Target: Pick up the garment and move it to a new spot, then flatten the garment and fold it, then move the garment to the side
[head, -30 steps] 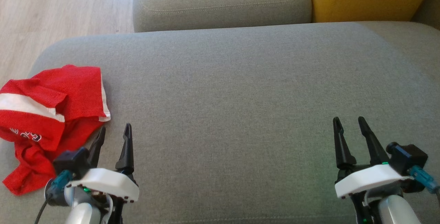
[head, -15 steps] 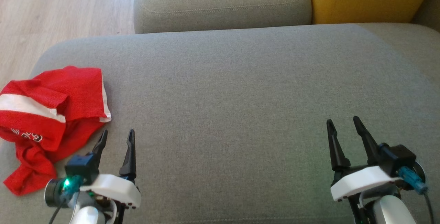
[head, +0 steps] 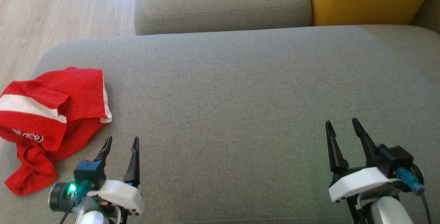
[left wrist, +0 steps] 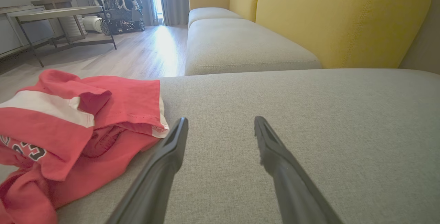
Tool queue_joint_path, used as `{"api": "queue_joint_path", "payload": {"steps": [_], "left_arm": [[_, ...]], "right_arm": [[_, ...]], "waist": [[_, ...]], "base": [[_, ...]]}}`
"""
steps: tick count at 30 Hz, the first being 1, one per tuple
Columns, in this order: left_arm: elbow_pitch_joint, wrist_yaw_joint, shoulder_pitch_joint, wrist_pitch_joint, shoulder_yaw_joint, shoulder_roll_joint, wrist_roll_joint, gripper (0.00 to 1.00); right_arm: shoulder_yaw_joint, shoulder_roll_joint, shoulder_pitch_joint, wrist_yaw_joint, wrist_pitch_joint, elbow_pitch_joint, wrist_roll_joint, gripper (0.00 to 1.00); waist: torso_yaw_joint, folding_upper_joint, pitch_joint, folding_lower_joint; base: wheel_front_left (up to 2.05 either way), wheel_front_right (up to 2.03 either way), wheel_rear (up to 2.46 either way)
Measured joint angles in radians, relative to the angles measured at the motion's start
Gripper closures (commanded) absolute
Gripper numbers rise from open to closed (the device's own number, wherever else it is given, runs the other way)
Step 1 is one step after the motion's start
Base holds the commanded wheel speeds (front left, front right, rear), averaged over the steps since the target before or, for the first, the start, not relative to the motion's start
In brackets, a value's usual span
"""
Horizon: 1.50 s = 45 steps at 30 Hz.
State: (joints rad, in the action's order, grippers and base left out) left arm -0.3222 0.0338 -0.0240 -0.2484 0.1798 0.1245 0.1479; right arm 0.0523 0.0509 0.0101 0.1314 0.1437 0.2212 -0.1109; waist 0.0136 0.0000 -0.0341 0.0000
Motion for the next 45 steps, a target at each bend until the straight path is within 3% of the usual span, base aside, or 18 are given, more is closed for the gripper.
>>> {"api": "queue_joint_path", "payload": {"steps": [21, 27, 34, 45], "left_arm": [[-0.005, -0.009, -0.001, -0.001, -0.028, -0.007, 0.001, 0.00], [-0.002, -0.007, -0.003, -0.001, -0.040, -0.008, 0.001, 0.00], [0.006, 0.001, -0.008, -0.001, -0.075, -0.004, 0.000, 0.00], [0.028, 0.012, -0.006, -0.001, -0.132, 0.016, -0.002, 0.00]], "right_arm": [[-0.005, -0.003, 0.000, 0.000, -0.003, 0.013, -0.011, 0.00], [-0.014, -0.004, 0.000, 0.000, -0.005, -0.014, -0.002, 0.00], [0.000, -0.004, -0.002, 0.000, -0.021, -0.064, 0.005, 0.00], [0.035, -0.005, -0.020, 0.000, -0.062, -0.139, 0.016, 0.00]], "waist": [[0.013, 0.0000, 0.010, 0.0000], [0.045, 0.0000, 0.011, 0.0000], [0.127, 0.0000, 0.010, 0.0000], [0.312, 0.0000, 0.009, 0.0000]], "base": [[0.00, 0.00, 0.00], [0.00, 0.00, 0.00], [0.00, 0.00, 0.00], [0.00, 0.00, 0.00]]}}
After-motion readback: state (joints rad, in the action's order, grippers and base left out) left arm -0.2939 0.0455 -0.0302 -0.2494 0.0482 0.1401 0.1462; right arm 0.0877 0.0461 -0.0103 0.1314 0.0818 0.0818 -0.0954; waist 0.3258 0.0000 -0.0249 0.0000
